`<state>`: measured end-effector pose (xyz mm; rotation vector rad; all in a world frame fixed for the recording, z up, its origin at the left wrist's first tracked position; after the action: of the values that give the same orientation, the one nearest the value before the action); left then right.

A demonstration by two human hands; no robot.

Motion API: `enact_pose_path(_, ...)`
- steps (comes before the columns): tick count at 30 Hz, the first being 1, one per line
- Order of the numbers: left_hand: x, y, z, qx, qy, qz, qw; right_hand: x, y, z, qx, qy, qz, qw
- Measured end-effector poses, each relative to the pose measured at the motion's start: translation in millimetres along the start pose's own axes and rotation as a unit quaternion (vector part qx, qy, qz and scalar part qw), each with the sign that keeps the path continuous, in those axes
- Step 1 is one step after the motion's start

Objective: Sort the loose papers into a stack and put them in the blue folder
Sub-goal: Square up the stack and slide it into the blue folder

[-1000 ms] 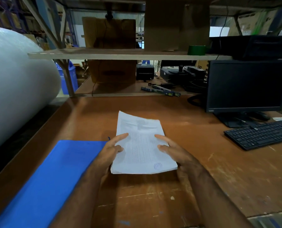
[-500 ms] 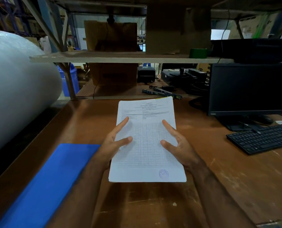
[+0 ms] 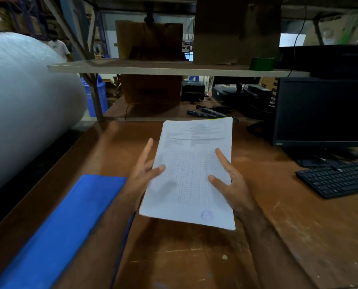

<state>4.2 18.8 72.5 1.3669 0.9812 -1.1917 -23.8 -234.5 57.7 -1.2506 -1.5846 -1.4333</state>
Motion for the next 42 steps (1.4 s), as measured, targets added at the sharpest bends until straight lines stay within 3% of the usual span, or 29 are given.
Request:
enact_pose_path(3, 20, -15, -40, -0.109, 0.034, -0.057, 0.992, 1, 5, 0, -0.027, 0.021, -0.001, 0.999)
enact_pose_path(5, 43, -29, -74, -0.14, 0.21, -0.089, 0.964, -2, 8, 1, -0.041, 0.018, -0.003, 0.999)
enact_pose_path(8, 79, -53, -96, -0.053, 0.467, -0.164, 0.867, -11, 11, 2, -0.064, -0.001, 0.002, 0.998)
enact_pose_path(11, 91, -82, -84, 0.05, 0.586, -0.219, 0.778, -20, 12, 3, -0.084, -0.003, 0.012, 0.996)
enact_pose_path(13, 88, -81, -75, 0.057, 0.626, -0.203, 0.751, -22, 11, 4, -0.097, -0.007, 0.01, 0.995)
enact_pose_path(16, 88, -45, -65, 0.057, 0.653, -0.166, 0.737, -27, 11, 4, -0.118, -0.021, 0.017, 0.993)
enact_pose_path(18, 86, -18, -51, 0.062, 0.66, -0.121, 0.739, -32, 11, 2, -0.132, -0.034, 0.025, 0.99)
enact_pose_path(22, 79, 19, -37, 0.009, 0.614, -0.053, 0.787, -34, 8, -3, -0.151, -0.037, 0.033, 0.987)
enact_pose_path(25, 70, 27, -32, -0.031, 0.606, -0.026, 0.794, -37, 3, -9, -0.158, -0.038, 0.033, 0.986)
enact_pose_path(29, 68, 28, -45, -0.088, 0.583, -0.039, 0.807, -35, 0, -18, -0.168, -0.053, 0.034, 0.984)
enact_pose_path(34, 82, 23, -38, -0.035, 0.585, -0.05, 0.809, -29, -1, -21, -0.166, -0.085, 0.024, 0.982)
enact_pose_path(38, 83, 23, -45, -0.069, 0.54, -0.078, 0.835, -24, -3, -27, -0.173, -0.093, 0.02, 0.98)
enact_pose_path(42, 78, 24, -51, -0.085, 0.527, -0.109, 0.839, -23, -4, -35, -0.177, -0.091, 0.017, 0.98)
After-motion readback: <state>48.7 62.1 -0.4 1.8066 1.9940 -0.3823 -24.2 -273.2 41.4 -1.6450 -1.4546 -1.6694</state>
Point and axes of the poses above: each hand's wrist, its own y-axis towards the middle knuckle, its own z-axis out of the palm, x = y × z, the point moved 7 cm from there along y, towards the middle knuckle, and after that the axes turned 4 degrees about -x, right-handed, at the moved point
